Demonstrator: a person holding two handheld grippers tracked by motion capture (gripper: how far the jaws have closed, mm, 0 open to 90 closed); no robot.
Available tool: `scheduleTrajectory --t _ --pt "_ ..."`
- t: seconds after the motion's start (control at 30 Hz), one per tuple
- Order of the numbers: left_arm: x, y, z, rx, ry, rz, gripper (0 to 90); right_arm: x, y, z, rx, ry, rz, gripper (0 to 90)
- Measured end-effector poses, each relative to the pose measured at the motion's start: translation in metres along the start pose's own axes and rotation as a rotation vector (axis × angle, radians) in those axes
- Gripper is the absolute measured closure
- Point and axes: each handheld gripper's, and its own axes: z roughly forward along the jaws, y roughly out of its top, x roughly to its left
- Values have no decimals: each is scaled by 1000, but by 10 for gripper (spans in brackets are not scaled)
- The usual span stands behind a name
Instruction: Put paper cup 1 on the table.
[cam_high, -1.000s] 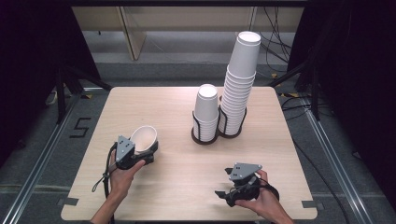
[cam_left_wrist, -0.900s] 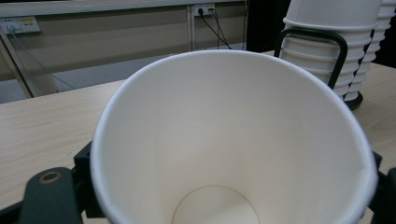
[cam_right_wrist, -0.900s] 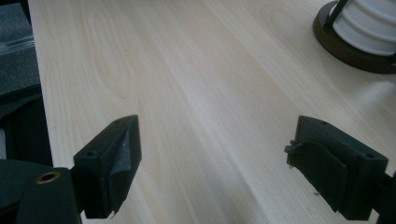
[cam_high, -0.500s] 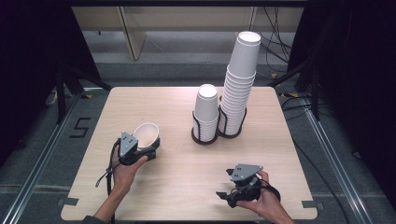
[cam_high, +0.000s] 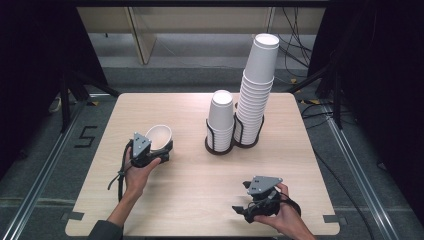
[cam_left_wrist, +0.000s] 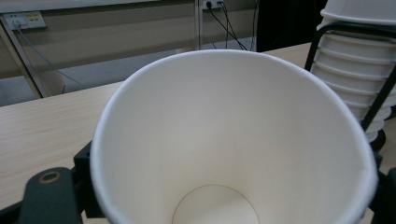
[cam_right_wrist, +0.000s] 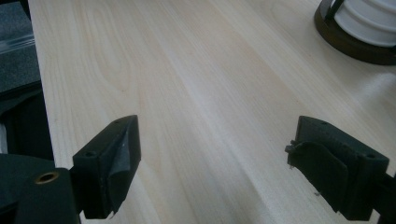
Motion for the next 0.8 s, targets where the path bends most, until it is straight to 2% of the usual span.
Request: scheduleTrajectory --t 0.03,0.17,0.2,0.43,0.5,0.53,0.7,0.73,0.8 --pt "0 0 0 0 0 0 168 0 0 0 0 0 0 166" --pt "6 0 17 7 20 -7 167 -2 -1 -1 -1 -2 -4 166" --pt "8 0 20 12 23 -7 167 -1 -2 -1 0 -3 13 166" --pt "15 1 38 21 66 -12 166 -3 -3 -1 -3 -5 -10 166" --pt "15 2 40 19 67 -7 166 -2 -3 -1 5 1 10 166" --pt "15 3 44 26 70 8 166 -2 -3 -1 7 3 13 166" --pt "16 6 51 23 82 6 164 -2 -3 -1 7 2 12 166" --pt "17 7 55 24 86 19 164 -1 -3 -1 9 3 17 166" --pt "17 8 56 29 90 19 163 -1 -3 -1 6 1 14 166"
